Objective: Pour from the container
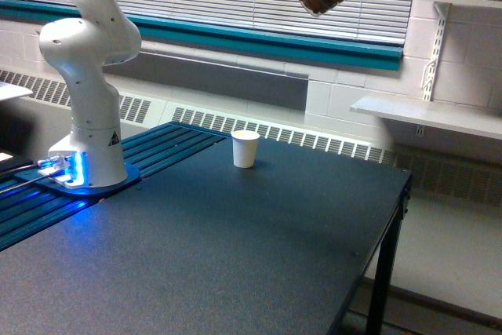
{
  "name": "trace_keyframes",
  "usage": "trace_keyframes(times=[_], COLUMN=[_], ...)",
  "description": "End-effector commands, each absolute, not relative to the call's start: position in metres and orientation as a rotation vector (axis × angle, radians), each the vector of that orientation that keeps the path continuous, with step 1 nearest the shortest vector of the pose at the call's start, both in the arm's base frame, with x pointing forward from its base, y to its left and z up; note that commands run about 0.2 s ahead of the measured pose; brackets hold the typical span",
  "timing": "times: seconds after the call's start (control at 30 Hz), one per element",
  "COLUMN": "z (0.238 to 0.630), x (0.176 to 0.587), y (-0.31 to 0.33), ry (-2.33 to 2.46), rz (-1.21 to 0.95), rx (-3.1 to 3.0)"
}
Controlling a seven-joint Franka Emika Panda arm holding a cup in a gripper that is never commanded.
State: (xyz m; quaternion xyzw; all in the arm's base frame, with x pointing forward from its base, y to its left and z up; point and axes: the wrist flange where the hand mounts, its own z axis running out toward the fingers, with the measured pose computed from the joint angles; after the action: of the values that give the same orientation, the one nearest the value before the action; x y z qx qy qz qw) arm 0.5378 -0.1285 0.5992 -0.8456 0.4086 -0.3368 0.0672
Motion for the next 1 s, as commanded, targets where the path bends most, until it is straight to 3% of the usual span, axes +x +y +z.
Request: trace_keyframes(times=[0.03, 0.3, 1.0], z=[0.6, 0.6, 0.588], x=[0.547, 0.549, 0.529], y=[-0.07, -0.001, 0.043], ry=[1.218, 1.141, 1.24], rz=[-0.978, -0.938, -0.865], rx=[-2.514, -2.522, -2.487])
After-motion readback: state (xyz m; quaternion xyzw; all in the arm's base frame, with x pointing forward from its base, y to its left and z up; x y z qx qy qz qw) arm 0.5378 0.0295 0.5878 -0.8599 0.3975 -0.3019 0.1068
